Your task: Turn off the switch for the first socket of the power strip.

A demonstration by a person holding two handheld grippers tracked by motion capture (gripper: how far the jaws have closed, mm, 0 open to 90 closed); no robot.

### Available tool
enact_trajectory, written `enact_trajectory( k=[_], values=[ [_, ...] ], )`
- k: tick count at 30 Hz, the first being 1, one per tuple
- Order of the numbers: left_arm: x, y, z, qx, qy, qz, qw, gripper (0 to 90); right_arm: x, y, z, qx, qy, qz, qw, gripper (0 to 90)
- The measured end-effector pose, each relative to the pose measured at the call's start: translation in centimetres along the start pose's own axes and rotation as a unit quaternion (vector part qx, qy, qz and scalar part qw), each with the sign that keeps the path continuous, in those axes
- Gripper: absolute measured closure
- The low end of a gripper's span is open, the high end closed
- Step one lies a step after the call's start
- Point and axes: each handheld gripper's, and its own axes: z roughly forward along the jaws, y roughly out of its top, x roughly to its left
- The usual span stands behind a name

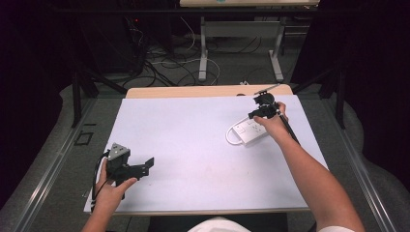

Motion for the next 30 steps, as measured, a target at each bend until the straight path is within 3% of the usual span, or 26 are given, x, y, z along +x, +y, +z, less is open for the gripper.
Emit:
enact_trajectory(
  k=[17, 20, 30],
  values=[
    [0.0, 0.0, 0.0, 0.0, 0.0, 0.002, 1.0, 0.9, 1.5, -0.6, -2.7, -0.013, 0.016, -0.037, 0.9991, 48.0],
    [0.0, 0.0, -0.1, 0.0, 0.0, 0.001, 1.0, 0.9, 1.9, -0.8, -3.1, -0.019, 0.015, -0.048, 0.9986, 43.0],
    [0.0, 0.0, -0.1, -0.001, 0.001, 0.002, 1.0, 0.9, 3.4, -1.2, -4.7, -0.042, 0.023, -0.053, 0.9975, 26.6]
  ],
)
